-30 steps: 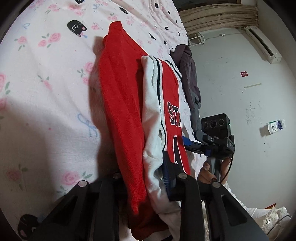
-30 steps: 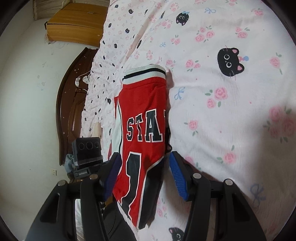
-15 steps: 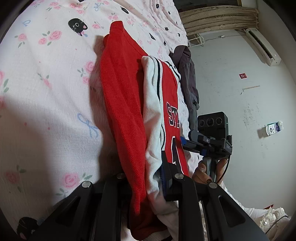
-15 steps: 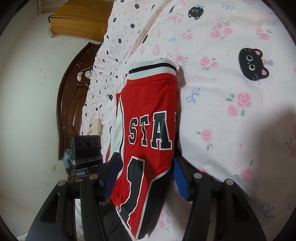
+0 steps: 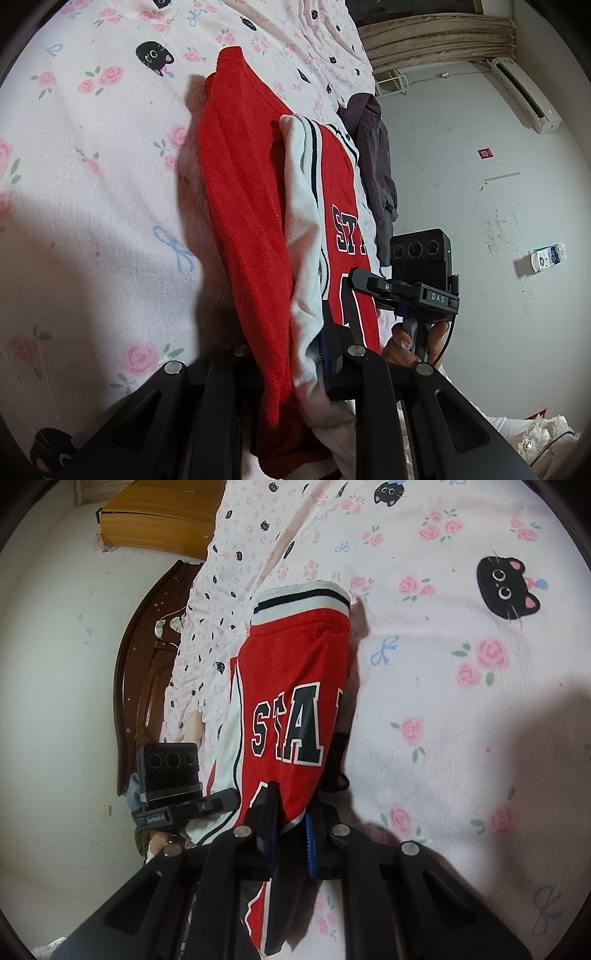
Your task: Fold clothes
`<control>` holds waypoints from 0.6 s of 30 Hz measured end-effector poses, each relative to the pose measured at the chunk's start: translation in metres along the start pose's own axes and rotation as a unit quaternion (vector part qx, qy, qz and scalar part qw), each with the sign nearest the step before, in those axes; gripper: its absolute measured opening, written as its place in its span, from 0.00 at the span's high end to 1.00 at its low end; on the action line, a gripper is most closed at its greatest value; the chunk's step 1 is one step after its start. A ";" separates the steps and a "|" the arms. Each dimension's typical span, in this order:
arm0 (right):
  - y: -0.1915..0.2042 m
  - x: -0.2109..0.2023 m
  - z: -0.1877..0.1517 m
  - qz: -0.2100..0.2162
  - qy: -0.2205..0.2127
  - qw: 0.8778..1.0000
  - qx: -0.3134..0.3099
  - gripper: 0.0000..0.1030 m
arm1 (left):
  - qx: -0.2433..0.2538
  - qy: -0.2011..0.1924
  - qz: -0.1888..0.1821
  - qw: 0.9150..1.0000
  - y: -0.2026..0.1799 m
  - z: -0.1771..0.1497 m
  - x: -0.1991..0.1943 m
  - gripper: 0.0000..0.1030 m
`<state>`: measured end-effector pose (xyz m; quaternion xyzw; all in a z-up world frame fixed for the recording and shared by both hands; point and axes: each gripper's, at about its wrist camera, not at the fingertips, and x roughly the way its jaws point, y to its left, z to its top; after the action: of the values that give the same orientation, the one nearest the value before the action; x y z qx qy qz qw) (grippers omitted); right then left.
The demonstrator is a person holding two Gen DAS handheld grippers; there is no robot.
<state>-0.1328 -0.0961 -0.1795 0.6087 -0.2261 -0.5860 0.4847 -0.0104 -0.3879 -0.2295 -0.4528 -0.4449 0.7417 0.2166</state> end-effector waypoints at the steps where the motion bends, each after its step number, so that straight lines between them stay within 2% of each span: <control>1: 0.000 0.000 0.000 0.001 0.000 1.000 0.000 0.91 | 0.000 0.000 0.001 1.000 0.000 0.000 0.000 0.86; 10: 0.008 -0.004 0.002 -0.003 -0.004 1.000 -0.010 0.91 | 0.010 -0.006 0.013 1.000 -0.007 0.001 -0.002 0.86; 18: 0.033 -0.008 0.008 -0.003 -0.007 0.999 -0.040 0.91 | 0.024 -0.024 0.022 0.999 -0.020 0.007 -0.017 0.86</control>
<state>-0.1326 -0.1066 -0.1461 0.5851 -0.2040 -0.6003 0.5056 -0.0098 -0.3931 -0.2027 -0.4393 -0.4219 0.7673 0.2009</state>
